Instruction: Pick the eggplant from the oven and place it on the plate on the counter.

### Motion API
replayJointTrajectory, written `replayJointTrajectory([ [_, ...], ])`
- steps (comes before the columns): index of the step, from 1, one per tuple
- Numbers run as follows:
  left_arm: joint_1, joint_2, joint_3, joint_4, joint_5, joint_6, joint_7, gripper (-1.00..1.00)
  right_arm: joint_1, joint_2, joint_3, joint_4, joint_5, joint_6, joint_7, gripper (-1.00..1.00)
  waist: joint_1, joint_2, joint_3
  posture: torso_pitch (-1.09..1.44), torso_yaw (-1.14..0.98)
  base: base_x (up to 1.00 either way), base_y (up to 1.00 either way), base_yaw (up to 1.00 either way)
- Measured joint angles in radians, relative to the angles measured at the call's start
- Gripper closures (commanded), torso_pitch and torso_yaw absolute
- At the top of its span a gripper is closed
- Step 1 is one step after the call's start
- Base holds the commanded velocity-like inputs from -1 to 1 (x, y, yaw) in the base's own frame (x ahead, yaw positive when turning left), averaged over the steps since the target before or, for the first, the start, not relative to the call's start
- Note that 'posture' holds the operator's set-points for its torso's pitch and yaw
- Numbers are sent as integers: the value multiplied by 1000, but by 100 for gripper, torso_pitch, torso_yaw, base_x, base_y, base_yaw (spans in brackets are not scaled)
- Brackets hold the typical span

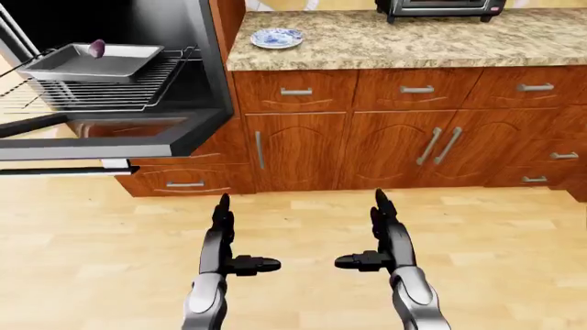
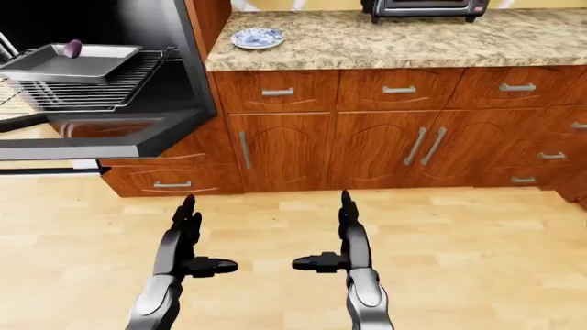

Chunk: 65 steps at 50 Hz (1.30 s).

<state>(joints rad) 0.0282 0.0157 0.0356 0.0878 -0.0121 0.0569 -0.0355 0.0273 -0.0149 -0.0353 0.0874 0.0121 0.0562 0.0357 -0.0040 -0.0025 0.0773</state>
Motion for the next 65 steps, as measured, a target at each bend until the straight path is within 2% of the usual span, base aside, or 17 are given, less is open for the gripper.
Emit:
replayJointTrajectory([
  [3,-55,6,-1,-55,0,11,-4,-100,-23,-4,-7,-72,-1,-9,-9,-100,2,-4,-56,0,0,0,0,0],
  [5,-59,3,-6,-83,-2,5,-8,-100,-28,-2,-7,-82,-1,-27,-13,-100,4,-12,-39,0,0,0,0,0],
  [9,-48,5,-2,-116,-7,64,-9,-100,-14,3,3,-95,-5,4,-18,-100,4,-8,-55,0,0,0,0,0],
  [14,-73,21,24,-311,-33,266,-13,-100,-54,-1,3,-219,3,135,-26,-100,6,-3,-55,0,0,0,0,0],
  [21,-252,87,96,-585,-59,595,-16,-100,-181,-25,-24,-431,13,346,-39,-100,8,-2,-75,0,0,1,0,0],
  [25,-353,126,127,-693,-78,758,-5,-100,-230,-38,-33,-520,25,464,-40,-100,16,-4,-31,0,0,61,-13,0],
  [29,-373,136,136,-733,-91,820,4,-100,-256,-49,-30,-586,30,508,-35,-100,37,0,-32,0,0,79,-14,0],
  [34,-388,137,129,-730,-102,840,9,-100,-256,-50,-39,-599,30,519,-31,-100,47,-68,-39,0,0,82,-14,0],
  [37,-360,121,97,-696,-110,840,3,-100,-235,-54,-58,-574,30,534,-33,-100,41,-65,-23,0,0,82,-14,0],
  [46,-373,130,118,-709,-114,813,-2,-100,-264,-54,-38,-615,20,525,-26,-100,5,23,-72,0,0,79,-7,0],
  [47,-372,132,120,-713,-115,808,-2,-100,-266,-51,-36,-618,20,526,-25,-100,9,34,-66,0,0,60,0,0],
  [49,-353,131,132,-695,-115,809,-1,-100,-257,-43,-22,-602,22,541,-21,-100,22,35,-12,0,0,48,0,0],
  [52,-353,137,142,-689,-113,831,8,-100,-270,-41,-25,-611,34,585,-21,-100,29,69,-23,0,0,0,0,0],
  [56,-362,136,131,-703,-117,814,11,-100,-294,-49,-57,-656,48,601,-51,-100,19,22,-9,0,0,0,0,0],
  [59,-367,134,122,-705,-122,824,9,-100,-295,-55,-63,-673,59,599,-61,-100,-11,-53,-17,0,0,0,0,0],
  [62,-360,121,91,-670,-133,837,-1,-100,-282,-56,-90,-660,89,622,-68,-100,-23,-44,-2,0,0,0,0,46],
  [65,-359,128,105,-681,-132,851,-1,-100,-290,-62,-76,-657,108,632,-70,-100,-20,-38,-41,0,0,0,0,47],
])
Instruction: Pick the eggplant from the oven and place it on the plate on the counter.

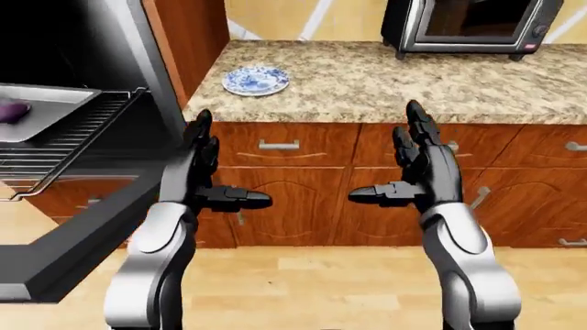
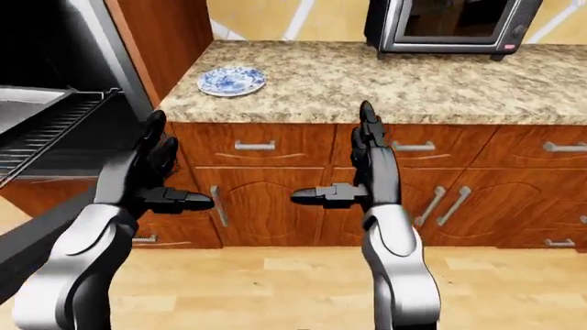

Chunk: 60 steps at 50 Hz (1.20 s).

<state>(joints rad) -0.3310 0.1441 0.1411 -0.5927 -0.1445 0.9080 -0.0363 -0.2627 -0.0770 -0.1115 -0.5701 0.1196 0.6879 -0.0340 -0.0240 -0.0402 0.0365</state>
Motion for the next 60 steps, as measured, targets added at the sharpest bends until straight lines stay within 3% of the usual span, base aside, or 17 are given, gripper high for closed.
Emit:
replayJointTrajectory([
  [2,-5,2,13,-19,8,-21,5,-100,-10,-3,5,-15,12,-9,3,-100,7,18,-20,0,0,0,0,49],
  [6,-9,0,11,-30,14,-56,6,-100,-18,-11,-3,-34,27,-26,4,-100,17,60,-28,0,0,0,0,50],
  [9,-4,-2,6,-17,10,-55,1,-100,-20,-15,-11,-39,36,-19,0,-100,23,114,-33,0,0,0,0,50],
  [14,6,4,29,6,15,-26,10,-100,-21,-10,17,-22,54,3,6,-100,50,89,-34,0,0,0,0,50],
  [19,-3,6,32,-18,0,-38,13,-100,-44,-19,5,-66,57,17,2,-100,47,24,-25,0,0,0,0,50],
  [21,-10,10,34,-22,-6,-39,14,-100,-58,-22,6,-83,57,22,-1,-100,44,-14,-18,0,0,0,0,49],
  [22,-14,6,32,-27,-9,-36,16,-100,-63,-28,2,-88,58,24,-1,-100,39,-20,-16,0,0,0,0,50],
  [24,-9,3,16,-24,-17,-26,13,-100,-60,-30,-9,-80,55,29,-4,-100,24,-7,-3,0,0,0,0,49],
  [26,-12,5,7,-20,-25,-12,9,-100,-57,-30,-13,-64,49,38,-9,-100,26,-13,-8,0,0,0,0,70],
  [28,-22,9,9,-25,-28,-2,9,-100,-64,-31,-11,-53,44,38,-9,-100,29,1,-12,0,0,0,0,79],
  [33,-29,12,19,-45,-23,-12,14,-100,-71,-29,3,-49,42,12,1,-100,26,63,-4,0,0,0,0,83],
  [36,-29,18,23,-44,-22,-10,14,-100,-76,-22,8,-50,40,15,3,-100,33,108,-15,0,0,0,0,84],
  [40,1,17,41,-21,-12,-3,20,-100,-62,-11,42,-44,47,28,12,-100,66,83,-12,0,0,0,0,84],
  [46,4,19,39,-33,-17,-22,8,-100,-66,-4,47,-32,20,0,25,-100,55,0,6,0,0,0,0,84],
  [48,1,16,46,-46,-20,-22,10,-100,-67,-5,43,-43,16,-3,27,-100,45,-41,5,0,0,0,0,84],
  [53,16,2,12,-11,-27,-38,7,-100,-52,-11,22,-28,-1,-5,27,-100,37,-34,-6,0,0,0,0,84],
  [60,6,6,25,-41,-27,-39,9,-100,-56,-11,27,-33,-6,-12,35,-100,27,65,1,0,0,0,0,84],
])
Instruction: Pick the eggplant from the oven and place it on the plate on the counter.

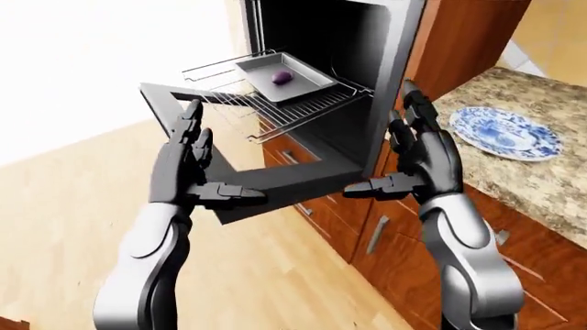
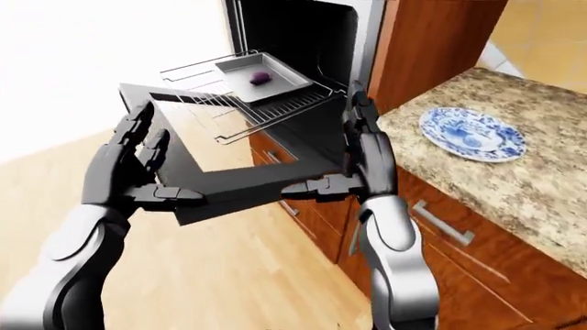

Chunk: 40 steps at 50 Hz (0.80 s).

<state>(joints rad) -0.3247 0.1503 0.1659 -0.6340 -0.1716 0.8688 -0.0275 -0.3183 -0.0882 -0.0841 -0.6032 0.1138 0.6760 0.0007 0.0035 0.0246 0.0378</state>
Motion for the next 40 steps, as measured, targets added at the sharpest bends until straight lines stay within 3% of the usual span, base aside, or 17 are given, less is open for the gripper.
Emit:
replayJointTrajectory([
  [3,0,6,9,-10,2,2,4,-100,-16,3,9,3,1,6,4,-100,-6,50,-15,0,0,0,0,16],
  [6,3,9,25,18,13,-2,11,-100,-5,9,40,-4,2,12,16,-100,-13,12,-1,0,0,9,0,0],
  [9,15,3,11,42,14,16,11,-100,3,8,36,4,-6,18,24,-100,-4,15,2,0,0,18,0,0],
  [14,-3,6,5,10,6,-4,2,-100,-9,10,16,-5,-22,-9,21,-100,0,-16,-2,0,0,21,0,0],
  [19,-4,5,9,19,9,-20,4,-100,-7,10,23,-3,-22,-19,26,-100,11,-88,2,0,0,37,0,0],
  [21,6,-5,-5,22,6,-12,2,-100,4,7,11,3,-24,-20,26,-100,2,-69,15,0,0,38,0,0],
  [23,6,-3,-13,25,-1,7,-2,-100,9,6,2,12,-28,-12,22,-100,-2,-72,11,0,0,38,0,0],
  [25,-3,0,-8,20,-4,18,-2,-100,2,5,3,11,-31,-7,19,-100,-4,-59,8,0,0,38,0,0],
  [30,-18,4,-3,6,-4,3,-1,-100,-5,6,10,-17,-31,-9,21,-100,-18,4,8,0,0,38,0,0],
  [32,-22,5,-2,15,-6,-3,-3,-100,-10,6,9,-21,-31,-7,21,-100,-23,42,1,0,0,38,0,0],
  [34,-20,12,8,25,-4,-3,-1,-100,-6,15,18,-18,-28,-7,23,-100,-7,40,10,0,0,38,-18,0],
  [36,-7,12,20,34,0,10,5,-100,0,16,27,-10,-18,11,28,-100,-2,51,17,0,0,37,-23,0],
  [40,-21,16,23,11,-2,31,13,-100,-8,11,14,-21,-10,15,26,-100,8,33,-3,0,0,34,-23,0],
])
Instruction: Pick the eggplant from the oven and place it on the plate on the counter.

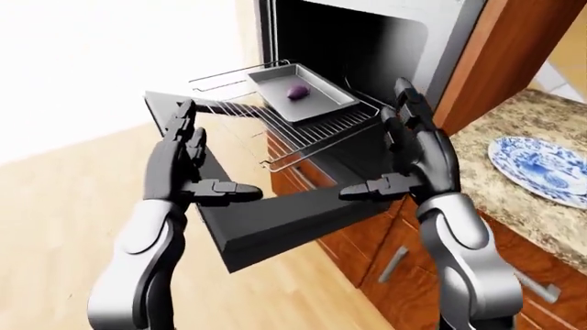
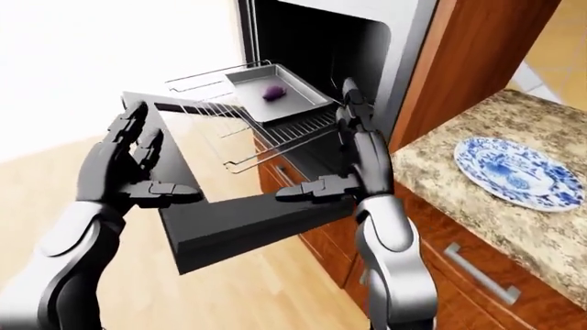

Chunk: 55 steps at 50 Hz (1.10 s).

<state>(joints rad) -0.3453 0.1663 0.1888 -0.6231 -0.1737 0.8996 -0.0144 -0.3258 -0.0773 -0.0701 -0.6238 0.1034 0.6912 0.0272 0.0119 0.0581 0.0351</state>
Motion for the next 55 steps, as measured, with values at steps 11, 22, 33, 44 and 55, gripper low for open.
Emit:
replayJointTrajectory([
  [11,17,-12,-17,-7,-9,-19,-1,-100,6,-4,-4,-16,8,-8,-8,-100,-6,-97,0,0,0,25,-25,0],
  [22,-2,-4,-22,-25,-29,0,-10,-100,-1,-7,-14,-43,0,10,-13,-100,-18,-56,5,0,0,0,-5,33],
  [33,11,16,26,-43,-25,58,9,-100,-100,-36,-15,-80,59,109,-7,-100,39,-16,5,0,0,0,0,94],
  [44,4,36,47,-130,-58,93,-1,-100,-162,-96,-83,-105,110,151,-36,-100,-9,-131,7,0,0,0,0,81],
  [55,11,46,65,-168,-74,121,-19,-100,-175,-112,-97,-89,132,175,-67,-100,-5,-47,-13,0,0,-24,0,0],
])
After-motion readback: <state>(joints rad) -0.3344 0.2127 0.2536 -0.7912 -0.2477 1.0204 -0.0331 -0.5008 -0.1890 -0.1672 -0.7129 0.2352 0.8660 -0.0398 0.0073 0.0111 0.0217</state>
